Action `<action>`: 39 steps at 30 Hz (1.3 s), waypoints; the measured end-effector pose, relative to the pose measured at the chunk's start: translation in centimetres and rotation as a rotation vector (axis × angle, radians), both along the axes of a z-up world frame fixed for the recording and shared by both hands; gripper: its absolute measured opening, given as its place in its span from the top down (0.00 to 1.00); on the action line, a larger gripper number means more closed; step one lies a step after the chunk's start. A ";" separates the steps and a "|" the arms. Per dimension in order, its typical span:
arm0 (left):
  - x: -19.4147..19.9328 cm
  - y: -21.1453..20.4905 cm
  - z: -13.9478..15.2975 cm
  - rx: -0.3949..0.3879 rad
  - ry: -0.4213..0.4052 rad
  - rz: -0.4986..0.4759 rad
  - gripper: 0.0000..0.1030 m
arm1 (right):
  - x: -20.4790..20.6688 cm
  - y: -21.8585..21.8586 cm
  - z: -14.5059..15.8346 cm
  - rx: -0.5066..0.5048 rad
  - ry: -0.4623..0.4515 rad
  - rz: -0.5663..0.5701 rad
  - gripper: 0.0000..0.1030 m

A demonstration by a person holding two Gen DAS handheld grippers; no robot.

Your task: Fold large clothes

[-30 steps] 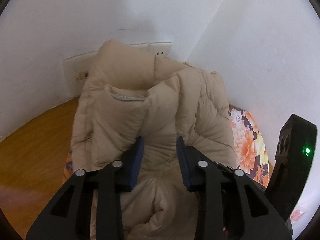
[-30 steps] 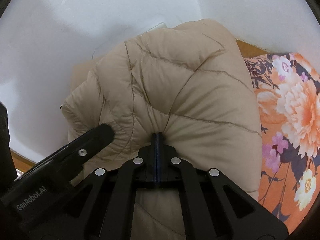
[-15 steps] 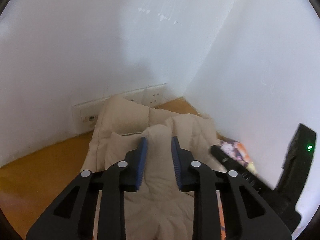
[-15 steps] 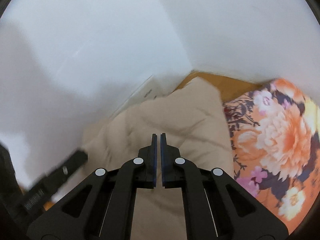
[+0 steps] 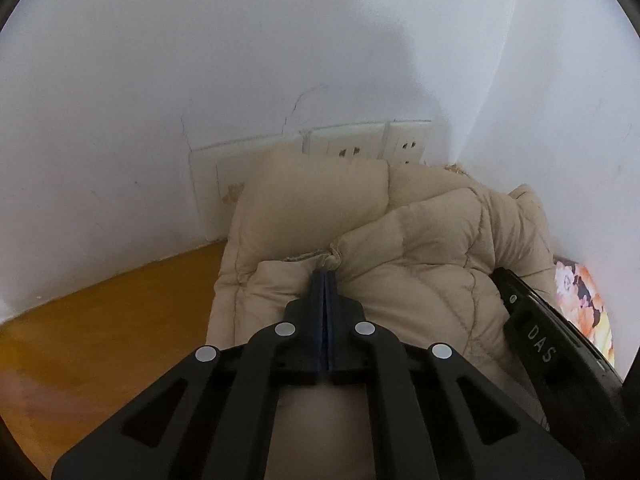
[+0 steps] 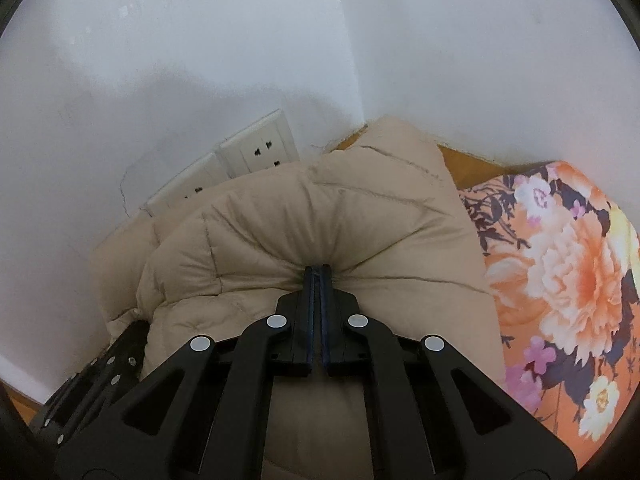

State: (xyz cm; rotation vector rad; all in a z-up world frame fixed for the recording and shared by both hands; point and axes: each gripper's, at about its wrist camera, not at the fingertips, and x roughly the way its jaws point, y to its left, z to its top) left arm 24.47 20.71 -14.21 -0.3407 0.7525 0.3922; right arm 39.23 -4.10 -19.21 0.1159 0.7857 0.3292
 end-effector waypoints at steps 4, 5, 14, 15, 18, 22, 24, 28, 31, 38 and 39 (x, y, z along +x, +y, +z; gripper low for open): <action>0.5 0.5 -1.2 -0.029 -0.013 -0.008 0.95 | 0.7 -0.1 -1.2 0.004 -0.002 -0.005 1.00; 0.6 0.6 -1.5 -0.053 -0.019 -0.010 0.95 | 1.0 -0.4 -1.7 0.017 0.000 -0.007 1.00; 1.2 1.4 -3.7 -0.117 -0.054 -0.003 0.95 | 1.7 -0.7 -3.6 0.038 0.020 -0.012 1.00; 1.2 1.7 -3.9 -0.143 -0.060 0.002 0.95 | 1.8 -0.6 -3.6 0.032 0.021 -0.012 1.00; 1.3 1.7 -3.9 -0.138 -0.047 -0.001 0.95 | 2.1 -0.3 -3.5 -0.001 0.018 -0.015 1.00; 1.6 1.2 -3.2 -0.082 -0.018 -0.018 0.94 | 2.6 0.7 -3.7 -0.039 0.033 -0.007 1.00; 1.6 1.0 -2.4 -0.066 -0.014 -0.025 0.95 | 2.5 0.5 -2.8 -0.043 0.071 0.020 0.98; 0.0 1.2 1.4 -0.052 -0.101 -0.021 0.67 | 1.0 -2.7 -0.2 0.143 0.163 0.059 0.82; -3.2 1.2 5.1 -0.059 -0.247 -0.043 0.16 | -1.0 -5.5 1.0 0.254 0.184 0.097 0.44; -3.7 3.1 2.1 -0.254 -0.086 -0.138 0.13 | -4.7 -11.4 0.2 0.278 0.234 0.088 0.26; -3.4 3.4 0.9 -0.271 -0.043 -0.134 0.13 | -4.9 -12.0 -0.1 0.276 0.239 0.080 0.25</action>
